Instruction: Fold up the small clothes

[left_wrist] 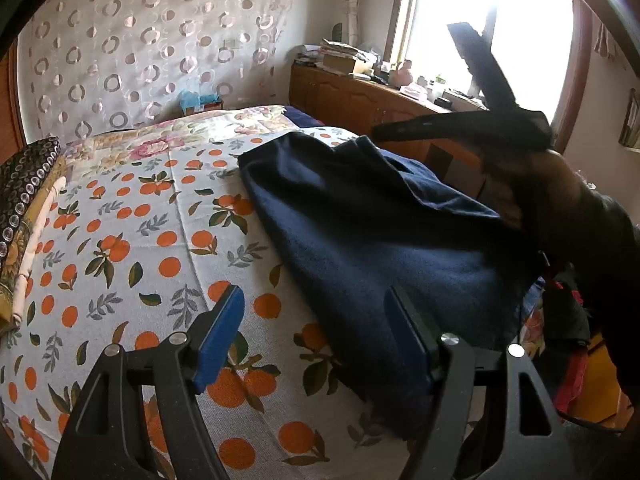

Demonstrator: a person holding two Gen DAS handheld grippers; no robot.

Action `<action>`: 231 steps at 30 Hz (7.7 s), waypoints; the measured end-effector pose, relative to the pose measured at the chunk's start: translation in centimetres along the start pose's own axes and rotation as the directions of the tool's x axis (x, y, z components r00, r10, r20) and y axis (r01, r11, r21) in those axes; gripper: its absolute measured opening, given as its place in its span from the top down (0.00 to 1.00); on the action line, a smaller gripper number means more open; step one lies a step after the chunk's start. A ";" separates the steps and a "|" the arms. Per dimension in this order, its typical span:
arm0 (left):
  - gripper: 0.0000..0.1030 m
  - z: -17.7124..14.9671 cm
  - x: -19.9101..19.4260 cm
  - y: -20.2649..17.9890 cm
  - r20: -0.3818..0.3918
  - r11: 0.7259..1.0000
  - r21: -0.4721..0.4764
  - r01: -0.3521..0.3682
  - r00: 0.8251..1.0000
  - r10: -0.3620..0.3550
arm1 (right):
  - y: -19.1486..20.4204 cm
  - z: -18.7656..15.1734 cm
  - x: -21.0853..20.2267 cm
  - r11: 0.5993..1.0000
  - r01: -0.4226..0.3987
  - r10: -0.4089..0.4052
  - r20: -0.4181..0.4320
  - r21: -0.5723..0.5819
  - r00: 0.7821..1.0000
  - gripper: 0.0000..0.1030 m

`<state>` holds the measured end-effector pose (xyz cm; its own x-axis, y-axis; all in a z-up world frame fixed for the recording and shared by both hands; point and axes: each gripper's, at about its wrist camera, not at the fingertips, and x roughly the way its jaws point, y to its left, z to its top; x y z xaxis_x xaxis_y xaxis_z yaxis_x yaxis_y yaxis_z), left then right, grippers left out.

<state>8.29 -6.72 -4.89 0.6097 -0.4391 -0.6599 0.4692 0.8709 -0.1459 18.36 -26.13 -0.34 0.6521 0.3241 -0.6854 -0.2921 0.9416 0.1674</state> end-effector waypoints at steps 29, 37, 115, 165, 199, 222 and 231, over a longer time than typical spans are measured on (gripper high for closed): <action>0.29 -1.3 1.2 -1.4 -0.045 0.999 0.027 0.036 0.998 -0.034 | -7.6 0.9 -1.3 0.913 0.406 -0.408 -0.086 -0.042 0.909 0.81; 0.29 -1.7 1.3 -1.9 -0.065 0.999 0.040 0.032 0.997 -0.029 | -5.3 -3.3 -5.3 0.951 0.306 -0.307 -0.039 -0.047 0.951 0.71; 0.93 -4.0 0.3 -4.9 -0.140 0.983 0.104 0.150 0.981 -0.135 | -0.4 -18.8 -16.6 0.986 0.150 -0.150 -0.016 0.067 0.989 0.95; 0.43 14.8 19.4 7.8 -0.255 0.991 -0.100 0.085 0.961 -0.108 | -7.9 1.1 0.5 0.987 0.116 -0.111 -0.052 0.110 0.993 0.35; 0.88 14.5 12.7 11.8 -0.134 0.993 -0.100 0.055 0.989 -0.069 | -6.2 3.2 4.1 0.994 0.044 -0.035 -0.091 0.098 0.995 0.29; 0.89 15.4 8.2 9.9 0.005 0.989 -0.069 0.133 0.991 -0.133 | -2.1 4.6 1.8 0.999 -0.042 0.042 -0.027 -0.009 0.999 0.89; 0.89 16.5 -0.6 12.7 0.170 0.994 -0.086 0.071 0.984 -0.055 | 3.1 8.0 -1.9 0.991 -0.088 0.102 0.154 -0.097 0.983 0.89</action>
<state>24.45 0.98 5.76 0.6826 -0.5176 -0.5159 0.4545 0.8535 -0.2550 21.79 -23.07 7.15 0.7184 0.4289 -0.5476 -0.4149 0.8961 0.1575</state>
